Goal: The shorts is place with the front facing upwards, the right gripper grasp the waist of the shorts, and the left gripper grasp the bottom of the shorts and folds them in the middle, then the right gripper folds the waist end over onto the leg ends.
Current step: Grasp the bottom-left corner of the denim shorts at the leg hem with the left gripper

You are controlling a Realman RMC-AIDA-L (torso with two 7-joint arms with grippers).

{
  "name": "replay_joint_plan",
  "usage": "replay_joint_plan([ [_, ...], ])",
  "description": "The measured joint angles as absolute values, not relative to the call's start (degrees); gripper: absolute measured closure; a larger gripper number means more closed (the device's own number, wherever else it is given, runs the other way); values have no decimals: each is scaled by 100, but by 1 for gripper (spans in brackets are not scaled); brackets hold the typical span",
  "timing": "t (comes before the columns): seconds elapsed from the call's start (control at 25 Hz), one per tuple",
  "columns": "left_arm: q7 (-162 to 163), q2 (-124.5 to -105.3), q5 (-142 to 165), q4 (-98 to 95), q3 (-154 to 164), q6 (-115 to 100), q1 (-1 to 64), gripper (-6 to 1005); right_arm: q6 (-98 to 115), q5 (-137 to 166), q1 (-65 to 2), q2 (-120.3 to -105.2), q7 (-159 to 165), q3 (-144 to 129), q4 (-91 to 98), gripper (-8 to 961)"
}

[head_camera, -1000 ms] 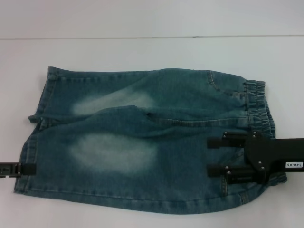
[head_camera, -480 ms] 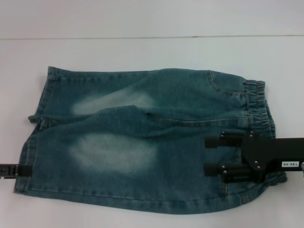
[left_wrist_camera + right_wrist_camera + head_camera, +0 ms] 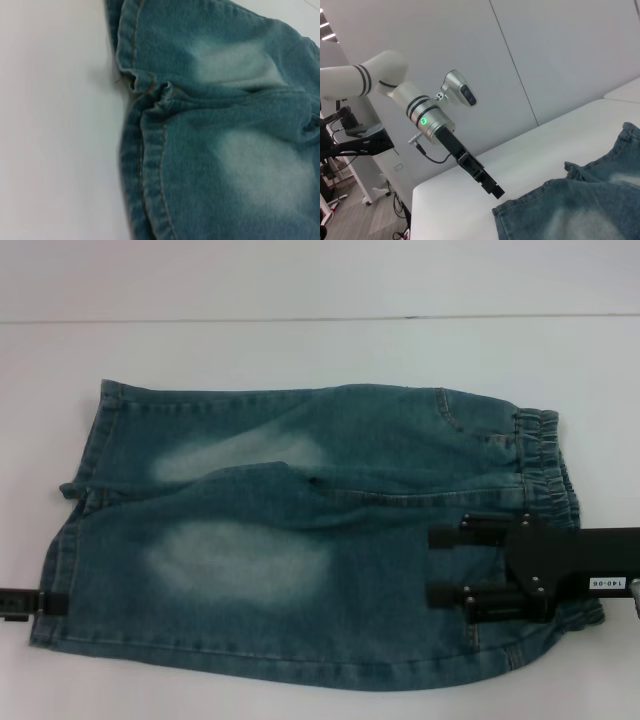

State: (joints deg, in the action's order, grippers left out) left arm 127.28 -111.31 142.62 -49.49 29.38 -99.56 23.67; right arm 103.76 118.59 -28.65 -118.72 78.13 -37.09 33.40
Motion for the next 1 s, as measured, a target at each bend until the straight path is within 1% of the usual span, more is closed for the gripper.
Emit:
replay_joint_plan([
  [0.32,12732,-11136,14671,-4727,2972,-9695,2620,147,10329,11875,-2867,-11874,7798,-3709,3340,128],
  [0.88,12736,-11139,14809,-4728,2975,-9736,2677,149,10327,11861,-2821,-11874,7761,-3703,3332,128],
  [1.0,12736,-11167,14834,-4732,2985,-9741,2680,150,10326,11862,-2831,-11876,7760,-3708,3331,128],
])
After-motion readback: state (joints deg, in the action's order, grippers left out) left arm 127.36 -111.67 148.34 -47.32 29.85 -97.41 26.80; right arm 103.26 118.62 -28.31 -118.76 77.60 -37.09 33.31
